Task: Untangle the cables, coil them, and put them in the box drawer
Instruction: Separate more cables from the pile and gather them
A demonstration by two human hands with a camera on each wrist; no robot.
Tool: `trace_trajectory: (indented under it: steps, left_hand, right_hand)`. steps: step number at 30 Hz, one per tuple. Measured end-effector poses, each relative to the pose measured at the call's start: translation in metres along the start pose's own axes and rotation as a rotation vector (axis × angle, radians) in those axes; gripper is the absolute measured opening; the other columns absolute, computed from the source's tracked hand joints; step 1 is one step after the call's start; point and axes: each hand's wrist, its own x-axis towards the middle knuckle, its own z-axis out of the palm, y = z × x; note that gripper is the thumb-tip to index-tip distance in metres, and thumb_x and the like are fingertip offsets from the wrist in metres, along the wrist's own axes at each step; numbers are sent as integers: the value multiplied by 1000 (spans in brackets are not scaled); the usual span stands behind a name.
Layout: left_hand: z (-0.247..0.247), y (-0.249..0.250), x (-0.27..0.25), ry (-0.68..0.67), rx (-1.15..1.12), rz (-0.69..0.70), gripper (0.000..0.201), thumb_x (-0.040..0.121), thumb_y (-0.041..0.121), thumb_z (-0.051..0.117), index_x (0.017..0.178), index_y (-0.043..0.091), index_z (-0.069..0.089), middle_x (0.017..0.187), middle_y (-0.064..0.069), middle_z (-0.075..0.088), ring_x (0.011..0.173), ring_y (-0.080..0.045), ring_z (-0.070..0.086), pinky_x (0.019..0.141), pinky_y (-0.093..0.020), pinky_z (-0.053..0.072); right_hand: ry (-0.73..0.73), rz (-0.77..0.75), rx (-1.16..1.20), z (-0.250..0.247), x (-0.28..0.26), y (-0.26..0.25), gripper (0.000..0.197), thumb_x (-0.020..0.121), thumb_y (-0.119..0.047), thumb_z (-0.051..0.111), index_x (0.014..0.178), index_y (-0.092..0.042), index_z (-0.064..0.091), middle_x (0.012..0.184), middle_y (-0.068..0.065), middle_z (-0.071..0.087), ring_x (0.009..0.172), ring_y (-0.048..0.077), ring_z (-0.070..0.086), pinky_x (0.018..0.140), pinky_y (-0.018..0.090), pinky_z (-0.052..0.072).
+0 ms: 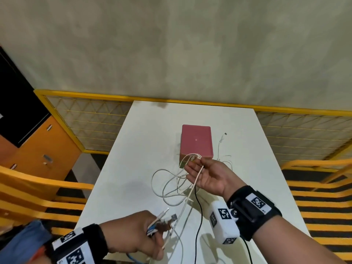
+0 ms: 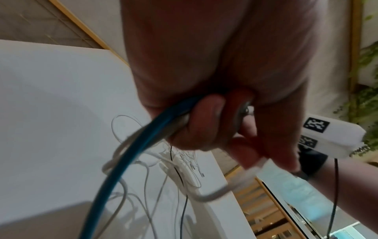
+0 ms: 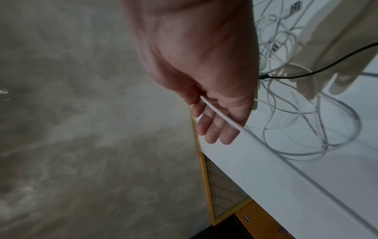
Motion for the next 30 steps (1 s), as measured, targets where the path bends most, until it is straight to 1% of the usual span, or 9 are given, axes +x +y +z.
trace_trajectory:
  steps: [2,4,7,9,12,14,17,21,30]
  left_hand:
    - [-4,3,-3,-14,176,1,14,78,37,77,73,31,66,67,19,62,71,6,54,67,-3,32]
    - [-8,4,3,-1,12,44,15,78,32,78,70,29,66,66,17,64,65,5,55,70,-14,41]
    - [-18,13,34,434,-344,49,23,81,36,76,72,19,64,55,7,56,44,-8,41,46,-21,33]
    - [-22,29,60,602,-487,69,22,88,29,72,82,8,66,50,8,52,40,-7,35,41,-19,27]
    - [-14,49,92,606,-607,113,18,87,12,73,96,-3,67,70,-3,63,52,-6,58,46,-21,45]
    - [-7,53,102,598,-660,96,6,85,1,71,86,1,65,71,-5,62,56,-7,64,50,-24,52]
    - [-1,54,100,573,-653,82,11,85,-7,66,81,2,61,58,-3,56,36,-3,49,38,-14,38]
    - [-7,44,81,461,-588,62,15,85,5,70,73,11,64,59,-9,62,40,-10,33,42,-19,21]
    - [-12,31,54,433,-649,-18,9,92,11,64,90,1,65,54,-12,59,39,-13,29,44,-23,20]
  right_hand:
    - [0,-13,17,1,2,5,27,104,-23,41,93,-8,60,93,14,74,80,29,75,68,45,60]
    - [-6,-56,33,-1,3,5,27,105,-24,39,98,-7,59,93,15,76,79,29,76,71,46,60]
    - [-54,-73,-41,0,1,11,31,104,-29,40,102,-7,62,94,13,77,80,25,76,81,45,55]
    - [-102,-57,-83,5,-3,22,30,99,-32,47,101,-8,65,96,12,74,79,23,72,73,41,56]
    - [-148,-63,-41,13,-6,36,32,100,-29,43,106,-9,67,93,8,69,78,24,69,68,42,58]
    - [-147,-61,-32,13,-9,34,33,103,-25,39,103,-9,67,88,5,69,76,25,71,71,47,58]
    - [-115,-18,-93,7,-14,24,28,101,-22,43,97,-8,67,81,7,72,65,24,71,67,46,58]
    - [-62,1,-90,7,-17,13,26,100,-28,48,102,-6,62,80,12,72,64,27,72,53,40,57]
    - [-4,-98,-44,9,-18,14,16,89,-26,68,84,-13,61,59,0,66,56,13,71,49,32,57]
